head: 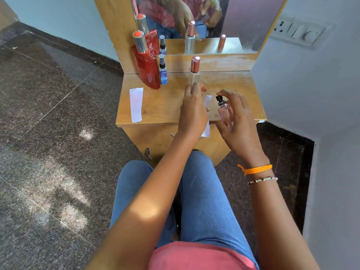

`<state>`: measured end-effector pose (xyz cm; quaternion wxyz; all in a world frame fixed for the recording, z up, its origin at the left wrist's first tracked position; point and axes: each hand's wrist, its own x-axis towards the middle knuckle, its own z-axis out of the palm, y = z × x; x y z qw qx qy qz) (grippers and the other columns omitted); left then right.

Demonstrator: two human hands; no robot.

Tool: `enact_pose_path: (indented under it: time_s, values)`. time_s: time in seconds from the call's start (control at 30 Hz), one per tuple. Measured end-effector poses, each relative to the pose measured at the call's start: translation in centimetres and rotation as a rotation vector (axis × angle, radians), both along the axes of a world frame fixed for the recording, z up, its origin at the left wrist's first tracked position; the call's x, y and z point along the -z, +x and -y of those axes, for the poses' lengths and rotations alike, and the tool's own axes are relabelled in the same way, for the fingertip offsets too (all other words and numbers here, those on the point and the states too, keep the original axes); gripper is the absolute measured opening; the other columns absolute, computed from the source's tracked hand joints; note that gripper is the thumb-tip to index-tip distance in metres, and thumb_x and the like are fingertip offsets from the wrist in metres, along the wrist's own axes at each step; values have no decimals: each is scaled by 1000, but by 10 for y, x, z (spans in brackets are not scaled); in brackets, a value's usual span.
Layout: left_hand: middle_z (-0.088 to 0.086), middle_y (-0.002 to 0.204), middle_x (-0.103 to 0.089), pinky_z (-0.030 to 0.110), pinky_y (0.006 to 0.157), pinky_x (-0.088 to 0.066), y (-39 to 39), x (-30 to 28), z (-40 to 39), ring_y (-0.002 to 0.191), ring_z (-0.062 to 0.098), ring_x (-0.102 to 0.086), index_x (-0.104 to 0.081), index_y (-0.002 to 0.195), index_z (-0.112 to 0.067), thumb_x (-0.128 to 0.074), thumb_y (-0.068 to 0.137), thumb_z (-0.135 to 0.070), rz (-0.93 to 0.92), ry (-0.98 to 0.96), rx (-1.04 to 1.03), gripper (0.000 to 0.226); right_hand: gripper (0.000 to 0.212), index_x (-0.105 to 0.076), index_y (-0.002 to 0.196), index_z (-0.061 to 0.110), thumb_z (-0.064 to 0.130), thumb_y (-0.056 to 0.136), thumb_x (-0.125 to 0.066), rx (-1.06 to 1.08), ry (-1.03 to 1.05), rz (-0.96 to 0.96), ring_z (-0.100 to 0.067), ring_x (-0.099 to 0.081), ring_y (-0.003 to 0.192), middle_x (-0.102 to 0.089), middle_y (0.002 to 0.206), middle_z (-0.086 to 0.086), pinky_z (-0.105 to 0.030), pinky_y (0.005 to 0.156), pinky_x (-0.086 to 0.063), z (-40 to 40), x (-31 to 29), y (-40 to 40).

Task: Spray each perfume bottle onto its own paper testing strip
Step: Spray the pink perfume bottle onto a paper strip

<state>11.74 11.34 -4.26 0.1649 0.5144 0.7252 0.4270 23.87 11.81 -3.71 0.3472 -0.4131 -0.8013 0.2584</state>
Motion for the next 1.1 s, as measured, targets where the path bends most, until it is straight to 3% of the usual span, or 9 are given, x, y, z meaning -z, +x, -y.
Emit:
enact_pose_path:
  time_s: [0.1,0.17,0.3,0.43,0.57,0.77,0.83,0.93,1.1]
  values:
    - [7,118,-50,39,67,-54,2,5,-3,86,25,-62,-52,104,-9,-63,74,14,-75,7,-12,39,53,-47,127,15,4,78,-65,-5,7,-6,-4,-44,95,-52,122,-7,-12,77,-37,-3,3,0]
    - [7,117,-50,38,67,-53,3,7,-4,88,25,-61,-52,103,-10,-67,71,13,-115,4,-29,41,50,-48,127,13,6,80,-65,-9,12,-13,-12,-49,97,-53,121,-7,-14,80,-38,-5,5,0]
    - [6,117,-53,35,77,-48,3,7,-2,100,26,-53,-57,102,-14,-74,72,-3,-321,-52,-108,36,49,-48,126,13,7,80,-63,-18,10,-20,-15,-50,99,-53,120,-8,-14,81,-39,-6,4,0]
    - [1,110,-55,31,75,-30,2,1,9,100,25,-49,-66,95,-22,-68,81,-25,-475,-86,-191,15,53,-48,126,14,0,76,-63,-7,-8,-32,-13,-50,94,-52,118,-9,-17,79,-41,-8,4,0]
    - [0,114,-53,26,74,-9,-4,6,32,105,24,-41,-71,94,-27,-61,86,-24,-503,-122,-124,13,57,-48,126,14,-4,74,-63,-2,-13,-24,-14,-50,96,-52,119,-9,-23,81,-43,-6,6,-1]
    - [3,127,-45,33,79,-14,1,5,30,114,28,-34,-64,115,-30,-62,85,-35,-503,-229,-21,31,58,-47,127,13,-3,73,-61,-17,-27,-42,-20,-53,97,-50,121,-8,-23,83,-44,-5,5,-1]
    - [2,130,-43,32,78,-11,2,3,24,116,27,-32,-62,119,-30,-61,86,-35,-519,-257,-24,33,56,-47,128,13,1,75,-61,-18,-29,-50,-19,-53,98,-51,122,-7,-17,84,-42,-5,5,1]
    - [2,132,-42,30,76,-8,1,2,16,118,26,-31,-61,120,-30,-61,87,-34,-516,-282,-28,33,54,-47,127,13,7,74,-56,-16,-26,-62,-16,-51,100,-52,123,-7,-7,84,-37,-7,4,2]
    - [1,132,-43,32,80,-13,-4,1,9,117,26,-31,-64,115,-30,-63,85,-31,-478,-286,-16,30,55,-48,127,12,4,73,-55,-20,-26,-72,-16,-52,101,-54,123,-6,-5,85,-36,-8,5,2]
